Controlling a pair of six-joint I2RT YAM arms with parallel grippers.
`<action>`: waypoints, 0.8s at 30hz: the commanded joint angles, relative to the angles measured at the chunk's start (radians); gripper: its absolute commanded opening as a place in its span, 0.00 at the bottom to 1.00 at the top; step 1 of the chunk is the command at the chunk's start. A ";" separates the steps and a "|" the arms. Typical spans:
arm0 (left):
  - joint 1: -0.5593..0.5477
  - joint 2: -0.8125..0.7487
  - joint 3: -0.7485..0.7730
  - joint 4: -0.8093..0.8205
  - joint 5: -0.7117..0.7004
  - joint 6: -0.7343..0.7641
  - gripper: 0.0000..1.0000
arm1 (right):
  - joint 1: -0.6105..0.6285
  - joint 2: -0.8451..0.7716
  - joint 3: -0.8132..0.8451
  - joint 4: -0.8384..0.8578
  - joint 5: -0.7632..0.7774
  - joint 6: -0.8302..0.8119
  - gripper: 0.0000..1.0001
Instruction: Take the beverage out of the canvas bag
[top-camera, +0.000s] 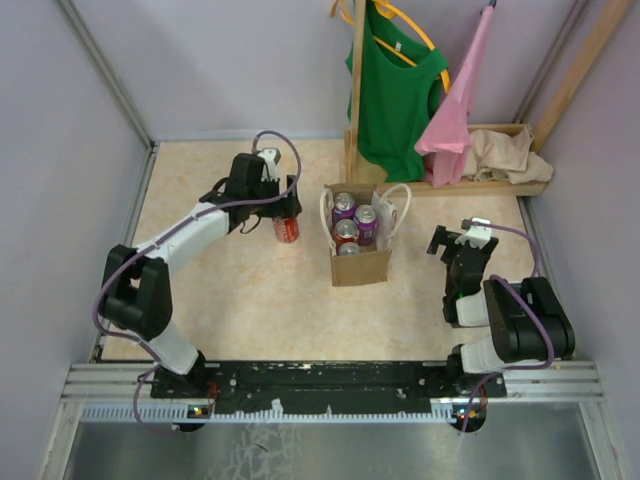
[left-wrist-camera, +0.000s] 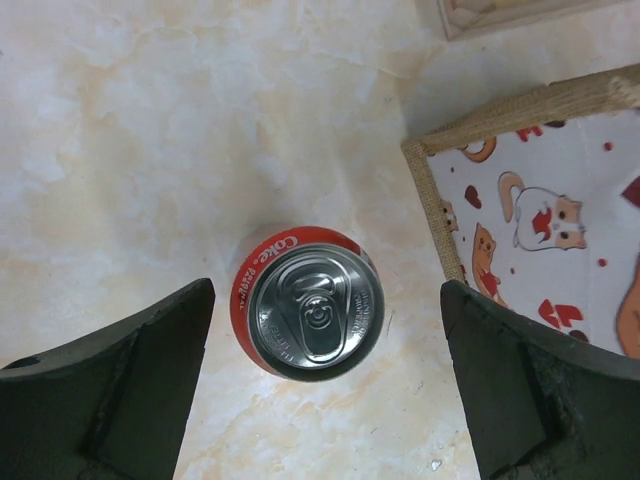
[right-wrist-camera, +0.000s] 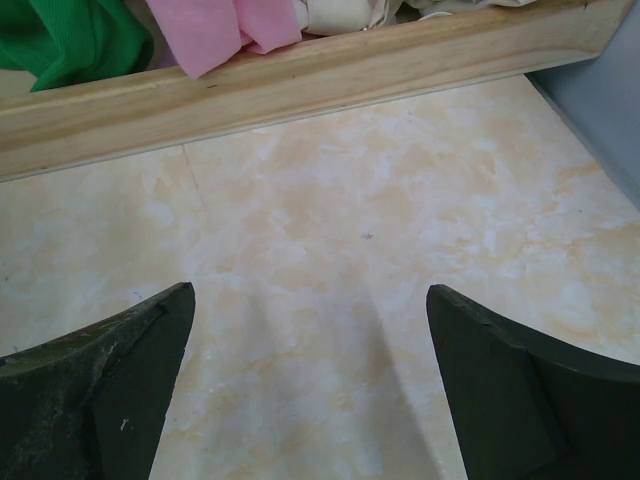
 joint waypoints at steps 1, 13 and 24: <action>-0.016 -0.083 0.091 -0.012 -0.015 0.031 0.99 | -0.001 0.001 0.026 0.061 0.011 -0.009 0.99; -0.280 -0.205 0.375 -0.061 -0.183 0.227 0.94 | -0.001 0.001 0.027 0.060 0.010 -0.010 0.99; -0.437 0.048 0.521 -0.200 -0.036 0.198 0.83 | -0.001 0.001 0.027 0.060 0.011 -0.009 0.99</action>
